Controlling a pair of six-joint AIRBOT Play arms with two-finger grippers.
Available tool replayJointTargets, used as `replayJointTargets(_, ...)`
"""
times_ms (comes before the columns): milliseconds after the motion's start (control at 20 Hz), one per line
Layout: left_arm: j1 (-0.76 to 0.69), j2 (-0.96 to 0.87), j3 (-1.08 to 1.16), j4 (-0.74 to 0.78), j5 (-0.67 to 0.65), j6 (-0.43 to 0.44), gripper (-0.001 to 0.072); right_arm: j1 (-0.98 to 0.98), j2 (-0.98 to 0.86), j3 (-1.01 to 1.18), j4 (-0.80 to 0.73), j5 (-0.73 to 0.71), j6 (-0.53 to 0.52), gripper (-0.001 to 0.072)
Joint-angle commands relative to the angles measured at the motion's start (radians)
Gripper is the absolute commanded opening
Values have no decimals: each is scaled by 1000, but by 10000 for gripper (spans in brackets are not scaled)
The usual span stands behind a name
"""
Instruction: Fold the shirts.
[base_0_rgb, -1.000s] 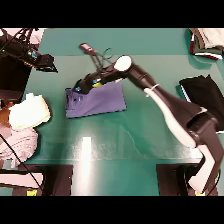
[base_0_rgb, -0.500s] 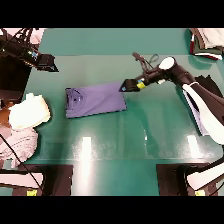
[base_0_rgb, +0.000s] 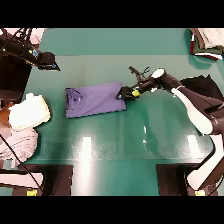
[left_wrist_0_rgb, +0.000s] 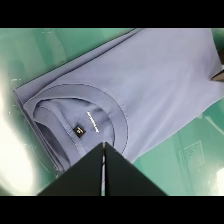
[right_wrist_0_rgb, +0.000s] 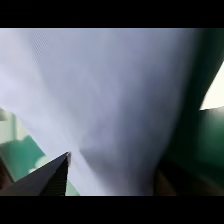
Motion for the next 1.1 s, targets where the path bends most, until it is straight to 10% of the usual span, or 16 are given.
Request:
replayJointTargets(0, 0, -1, 1, -2, 2, 1, 25, 60, -89, 92, 94, -28, 3, 574)
replayJointTargets(100, 0, -1, 1, -3, -1, 1, 24, 89, -124, 133, 127, -51, 1, 464)
replayJointTargets(250, 0, -1, 1, -3, -6, 1, 24, 120, -129, 165, 125, -82, -82, 16)
replayJointTargets(700, -16, -1, 1, -2, -30, -6, 24, -199, 245, -36, 7, -3, -40, 14)
replayJointTargets(1050, -176, -1, 1, -2, 68, -11, 24, -653, 459, -158, -78, -211, -34, 14)
